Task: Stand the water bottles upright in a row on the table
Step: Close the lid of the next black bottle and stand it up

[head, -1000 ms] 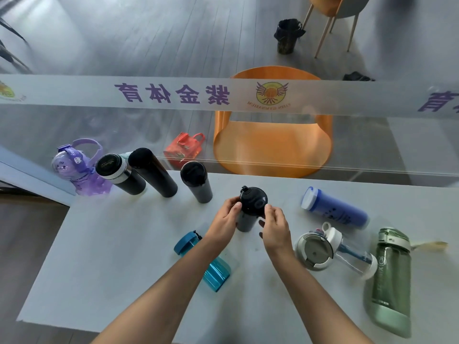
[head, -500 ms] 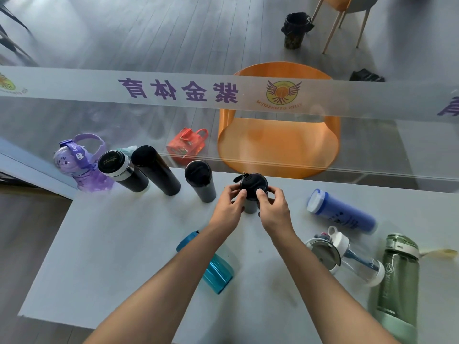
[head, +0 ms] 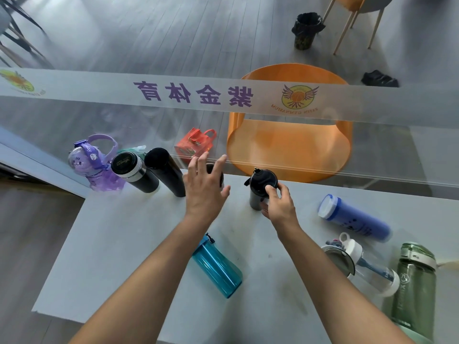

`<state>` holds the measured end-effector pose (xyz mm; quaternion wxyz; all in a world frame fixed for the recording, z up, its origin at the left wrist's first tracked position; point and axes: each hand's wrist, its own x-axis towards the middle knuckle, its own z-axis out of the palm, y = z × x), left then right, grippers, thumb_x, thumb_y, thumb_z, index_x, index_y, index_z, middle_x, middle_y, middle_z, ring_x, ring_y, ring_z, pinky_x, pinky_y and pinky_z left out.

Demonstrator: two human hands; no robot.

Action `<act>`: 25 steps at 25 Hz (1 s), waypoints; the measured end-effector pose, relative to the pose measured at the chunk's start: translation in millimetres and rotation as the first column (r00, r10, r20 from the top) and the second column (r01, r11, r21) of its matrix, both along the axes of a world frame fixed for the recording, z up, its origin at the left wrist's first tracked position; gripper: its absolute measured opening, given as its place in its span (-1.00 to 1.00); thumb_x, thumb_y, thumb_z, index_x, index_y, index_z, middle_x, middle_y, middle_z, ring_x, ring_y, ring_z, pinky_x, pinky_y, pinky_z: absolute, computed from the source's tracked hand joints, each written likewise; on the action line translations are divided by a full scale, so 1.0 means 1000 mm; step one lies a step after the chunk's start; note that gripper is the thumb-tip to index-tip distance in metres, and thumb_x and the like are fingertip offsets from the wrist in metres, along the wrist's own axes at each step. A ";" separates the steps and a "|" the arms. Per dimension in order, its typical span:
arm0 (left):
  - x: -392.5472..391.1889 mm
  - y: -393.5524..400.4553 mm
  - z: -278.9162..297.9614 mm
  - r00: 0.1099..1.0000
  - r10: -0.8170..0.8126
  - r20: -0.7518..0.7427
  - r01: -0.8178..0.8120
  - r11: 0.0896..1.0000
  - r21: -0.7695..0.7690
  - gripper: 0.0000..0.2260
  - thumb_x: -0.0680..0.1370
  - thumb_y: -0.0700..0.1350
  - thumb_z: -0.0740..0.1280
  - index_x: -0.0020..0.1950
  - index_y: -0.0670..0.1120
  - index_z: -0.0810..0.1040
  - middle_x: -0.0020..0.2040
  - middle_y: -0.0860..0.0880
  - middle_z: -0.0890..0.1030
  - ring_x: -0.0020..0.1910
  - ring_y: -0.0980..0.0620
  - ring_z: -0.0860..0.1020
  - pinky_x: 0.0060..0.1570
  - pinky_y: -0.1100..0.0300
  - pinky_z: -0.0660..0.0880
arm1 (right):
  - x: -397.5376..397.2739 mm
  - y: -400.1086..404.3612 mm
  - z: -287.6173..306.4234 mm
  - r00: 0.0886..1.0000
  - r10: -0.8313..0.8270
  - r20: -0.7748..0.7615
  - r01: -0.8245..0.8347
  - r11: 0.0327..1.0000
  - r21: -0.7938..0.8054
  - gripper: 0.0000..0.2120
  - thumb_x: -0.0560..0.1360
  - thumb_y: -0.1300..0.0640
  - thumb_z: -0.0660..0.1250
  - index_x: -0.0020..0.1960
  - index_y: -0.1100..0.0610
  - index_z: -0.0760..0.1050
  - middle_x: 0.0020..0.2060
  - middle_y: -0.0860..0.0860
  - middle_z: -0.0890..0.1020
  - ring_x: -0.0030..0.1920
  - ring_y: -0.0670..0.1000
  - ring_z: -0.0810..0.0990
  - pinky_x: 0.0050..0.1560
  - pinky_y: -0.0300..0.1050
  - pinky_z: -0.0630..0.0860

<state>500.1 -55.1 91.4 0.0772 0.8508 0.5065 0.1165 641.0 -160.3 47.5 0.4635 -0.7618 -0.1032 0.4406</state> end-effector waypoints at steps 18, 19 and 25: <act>-0.019 0.024 -0.010 0.992 -0.081 0.100 0.106 0.955 -0.276 -0.41 0.49 -0.13 0.43 0.48 0.11 0.32 0.49 -0.14 0.24 0.35 -0.28 0.31 0.37 -0.08 0.30 | -0.013 0.014 0.001 0.998 -0.020 0.057 0.018 0.999 0.031 -0.40 0.54 -0.26 0.19 0.50 -0.03 0.27 0.39 0.09 0.48 0.33 0.15 0.50 0.33 0.20 0.48; -0.020 0.024 -0.010 0.992 -0.085 0.091 0.108 0.953 -0.285 -0.38 0.49 -0.11 0.43 0.50 0.12 0.29 0.51 -0.15 0.22 0.37 -0.29 0.29 0.39 -0.09 0.28 | -0.014 0.011 0.004 0.999 -0.023 0.047 0.022 0.999 0.028 -0.32 0.49 -0.32 0.20 0.51 -0.03 0.25 0.40 0.09 0.47 0.33 0.15 0.50 0.34 0.19 0.47; -0.026 -0.002 0.010 0.980 -0.170 0.107 0.184 0.973 -0.137 -0.44 0.52 -0.03 0.39 0.49 0.03 0.31 0.45 -0.15 0.31 0.38 -0.25 0.30 0.38 -0.13 0.28 | -0.034 -0.042 0.033 0.983 -0.070 0.170 0.064 0.997 0.044 -0.52 0.55 -0.14 0.25 0.41 0.00 0.35 0.12 0.05 0.60 0.10 0.06 0.61 0.18 0.08 0.58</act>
